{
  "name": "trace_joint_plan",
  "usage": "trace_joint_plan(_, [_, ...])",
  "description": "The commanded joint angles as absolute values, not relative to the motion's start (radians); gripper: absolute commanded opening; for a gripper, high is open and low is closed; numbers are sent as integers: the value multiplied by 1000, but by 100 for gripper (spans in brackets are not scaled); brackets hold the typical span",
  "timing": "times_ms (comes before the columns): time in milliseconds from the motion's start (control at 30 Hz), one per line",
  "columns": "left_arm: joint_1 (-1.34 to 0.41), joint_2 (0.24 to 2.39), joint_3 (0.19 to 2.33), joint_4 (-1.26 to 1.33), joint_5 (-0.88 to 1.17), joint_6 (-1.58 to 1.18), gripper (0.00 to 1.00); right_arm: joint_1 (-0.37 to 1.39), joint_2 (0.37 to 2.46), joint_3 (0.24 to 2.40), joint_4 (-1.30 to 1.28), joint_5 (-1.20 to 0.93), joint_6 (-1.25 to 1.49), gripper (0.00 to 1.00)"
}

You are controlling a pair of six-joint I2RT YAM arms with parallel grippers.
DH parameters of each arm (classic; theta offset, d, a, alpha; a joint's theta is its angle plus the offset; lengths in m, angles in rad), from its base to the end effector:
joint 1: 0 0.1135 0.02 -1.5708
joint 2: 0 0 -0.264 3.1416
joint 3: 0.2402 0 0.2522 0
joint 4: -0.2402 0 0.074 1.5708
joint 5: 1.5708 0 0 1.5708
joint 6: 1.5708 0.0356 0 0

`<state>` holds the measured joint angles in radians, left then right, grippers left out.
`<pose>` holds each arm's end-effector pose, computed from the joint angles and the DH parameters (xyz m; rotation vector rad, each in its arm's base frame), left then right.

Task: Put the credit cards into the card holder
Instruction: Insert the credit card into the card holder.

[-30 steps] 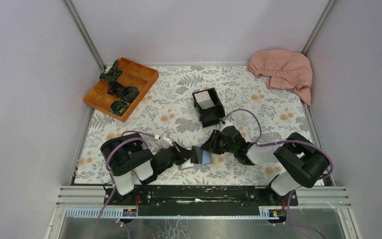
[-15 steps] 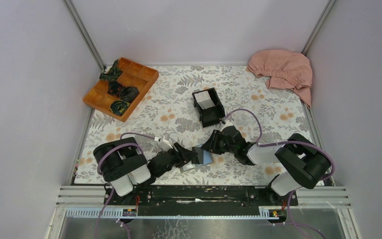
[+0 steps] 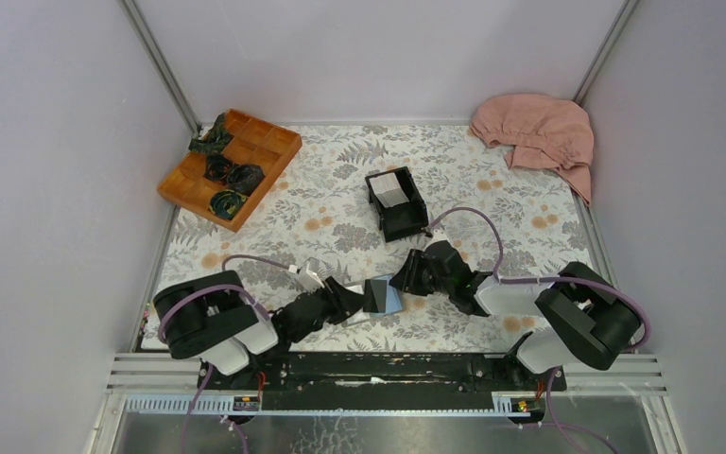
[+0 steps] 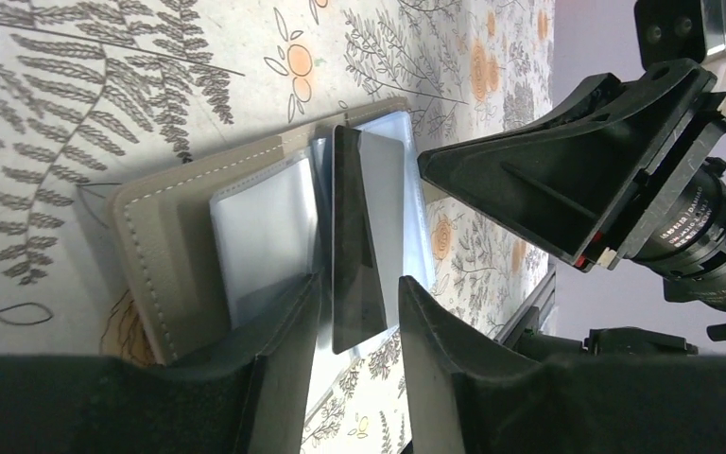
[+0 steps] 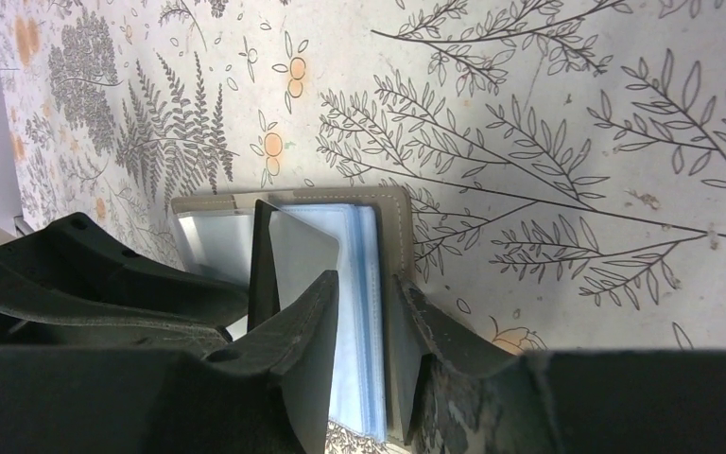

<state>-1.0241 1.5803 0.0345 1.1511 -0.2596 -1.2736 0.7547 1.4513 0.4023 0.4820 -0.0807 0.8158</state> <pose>0.1059 -0.1564 0.0924 -0.4563 2.1244 -1.2010 0.1838 0.1768 0.1344 0.0194 2.3085 0.9614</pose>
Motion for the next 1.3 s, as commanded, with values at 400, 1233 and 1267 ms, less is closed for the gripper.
trace_joint_plan(400, [-1058,1332,28,720,-391,-1194,32,755,1439,364,368,-11,775,32])
trace_joint_plan(1233, [-1169,1405,206,489,-433,-1100,0,758,1429,354,360,0,775,27])
trace_joint_plan(1267, [-1174,1407,212,480,-437,-1101,0,758,1430,354,362,0,774,27])
